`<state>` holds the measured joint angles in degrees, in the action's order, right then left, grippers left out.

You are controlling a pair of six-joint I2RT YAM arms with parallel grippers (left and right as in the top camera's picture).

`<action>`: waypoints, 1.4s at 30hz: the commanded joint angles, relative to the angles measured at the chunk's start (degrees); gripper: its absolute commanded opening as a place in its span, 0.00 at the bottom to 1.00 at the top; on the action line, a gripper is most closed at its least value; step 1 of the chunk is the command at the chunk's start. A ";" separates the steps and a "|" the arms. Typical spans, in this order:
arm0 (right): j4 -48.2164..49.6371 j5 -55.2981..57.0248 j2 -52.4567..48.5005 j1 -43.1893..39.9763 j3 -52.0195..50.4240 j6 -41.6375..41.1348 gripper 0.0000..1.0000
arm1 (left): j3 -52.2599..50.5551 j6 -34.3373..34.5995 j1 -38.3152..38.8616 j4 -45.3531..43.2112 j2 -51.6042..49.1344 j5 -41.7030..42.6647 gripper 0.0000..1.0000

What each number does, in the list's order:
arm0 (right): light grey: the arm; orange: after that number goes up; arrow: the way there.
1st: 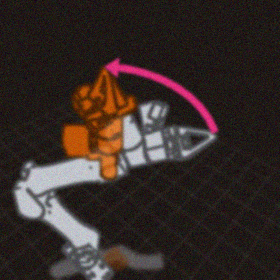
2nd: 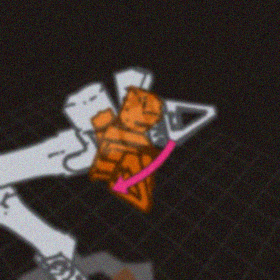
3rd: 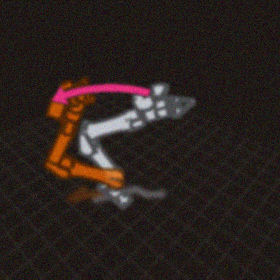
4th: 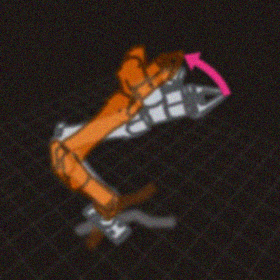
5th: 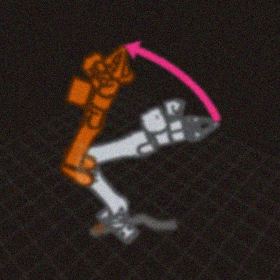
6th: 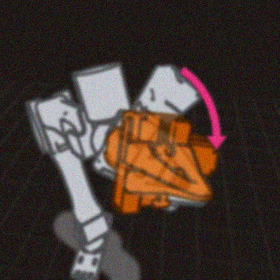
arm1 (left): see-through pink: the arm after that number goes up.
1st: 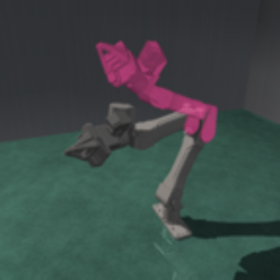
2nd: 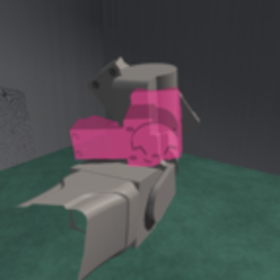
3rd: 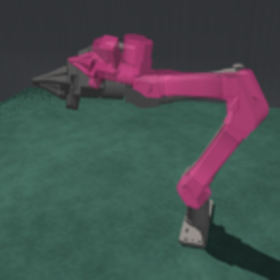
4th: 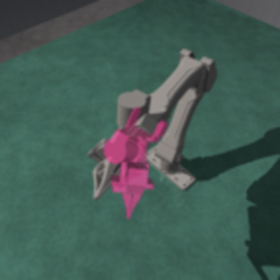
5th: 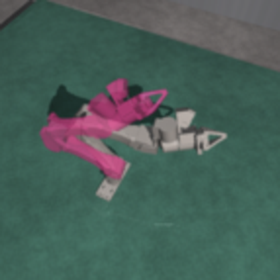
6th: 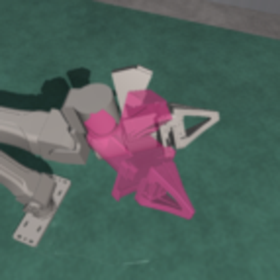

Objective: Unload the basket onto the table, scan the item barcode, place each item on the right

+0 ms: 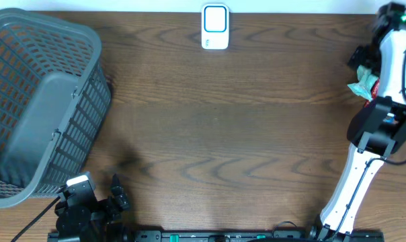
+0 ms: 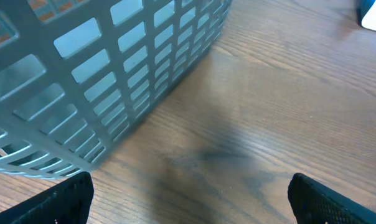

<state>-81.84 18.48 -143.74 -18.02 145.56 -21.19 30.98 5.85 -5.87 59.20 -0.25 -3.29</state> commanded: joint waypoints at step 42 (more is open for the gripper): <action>-15.08 -7.82 82.79 16.09 5.01 8.00 0.99 | -0.13 0.28 0.22 0.04 0.02 -0.13 1.00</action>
<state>-96.99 9.15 -62.70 -2.28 151.89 -15.84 30.98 5.85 -5.87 59.20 -0.25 -3.31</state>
